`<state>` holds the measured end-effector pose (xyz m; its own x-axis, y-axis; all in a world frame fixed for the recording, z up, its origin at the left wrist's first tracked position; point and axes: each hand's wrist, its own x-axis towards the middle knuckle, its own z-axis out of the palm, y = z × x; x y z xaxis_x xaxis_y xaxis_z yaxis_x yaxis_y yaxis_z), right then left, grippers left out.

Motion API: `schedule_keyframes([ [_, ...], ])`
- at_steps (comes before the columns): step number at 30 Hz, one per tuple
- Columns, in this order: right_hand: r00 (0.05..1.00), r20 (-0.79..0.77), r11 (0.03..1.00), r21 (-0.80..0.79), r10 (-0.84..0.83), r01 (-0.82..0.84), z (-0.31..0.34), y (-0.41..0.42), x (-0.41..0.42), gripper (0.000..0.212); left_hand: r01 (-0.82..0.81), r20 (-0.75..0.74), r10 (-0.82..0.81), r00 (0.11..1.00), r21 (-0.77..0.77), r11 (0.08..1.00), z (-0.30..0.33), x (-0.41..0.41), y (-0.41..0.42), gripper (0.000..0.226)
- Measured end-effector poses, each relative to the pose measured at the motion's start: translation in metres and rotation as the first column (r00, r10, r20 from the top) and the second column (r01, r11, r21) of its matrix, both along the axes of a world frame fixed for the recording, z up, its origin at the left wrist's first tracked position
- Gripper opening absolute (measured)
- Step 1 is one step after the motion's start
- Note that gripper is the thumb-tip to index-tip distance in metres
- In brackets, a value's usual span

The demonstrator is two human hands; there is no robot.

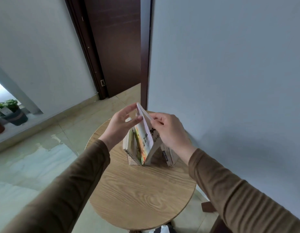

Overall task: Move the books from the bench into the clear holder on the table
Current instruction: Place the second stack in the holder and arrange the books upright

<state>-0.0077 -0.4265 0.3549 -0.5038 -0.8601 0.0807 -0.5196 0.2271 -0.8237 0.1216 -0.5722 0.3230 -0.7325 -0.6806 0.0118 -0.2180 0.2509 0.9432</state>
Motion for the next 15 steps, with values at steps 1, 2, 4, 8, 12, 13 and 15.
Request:
schedule_keyframes([
  [1, 1.0, -0.007, 1.0, -0.014, -0.001, 0.001, 0.007, 0.001, -0.004, 0.026, 0.012, -0.023, -0.012, 1.0, -0.01, 1.0, 0.008, -0.002, -0.002, 0.064],
  [2, 1.0, 0.006, 1.0, -0.024, -0.003, 0.003, 0.013, 0.001, -0.007, 0.025, 0.017, -0.054, -0.017, 0.998, -0.009, 1.0, 0.016, -0.002, -0.003, 0.059],
  [4, 0.998, 0.058, 0.999, -0.047, 0.008, -0.005, 0.022, 0.001, -0.017, 0.024, 0.022, -0.12, -0.019, 0.993, 0.024, 0.999, 0.03, -0.001, -0.005, 0.046],
  [8, 0.965, 0.239, 0.986, -0.154, 0.105, -0.069, 0.042, 0.0, -0.03, 0.02, -0.019, -0.215, 0.031, 0.976, 0.054, 0.998, 0.046, 0.008, -0.003, 0.031],
  [12, 0.902, 0.403, 0.961, -0.273, 0.155, -0.044, 0.056, -0.004, -0.036, 0.021, -0.121, -0.282, 0.132, 0.95, 0.057, 0.991, 0.049, 0.023, 0.006, 0.014],
  [13, 0.898, 0.412, 0.959, -0.282, 0.155, -0.036, 0.058, -0.007, -0.037, 0.027, -0.156, -0.3, 0.165, 0.94, 0.053, 0.986, 0.047, 0.027, 0.008, 0.007],
  [15, 0.899, 0.406, 0.958, -0.282, 0.165, -0.048, 0.058, -0.014, -0.036, 0.032, -0.247, -0.337, 0.256, 0.906, 0.071, 0.966, 0.043, 0.037, 0.012, 0.011],
])
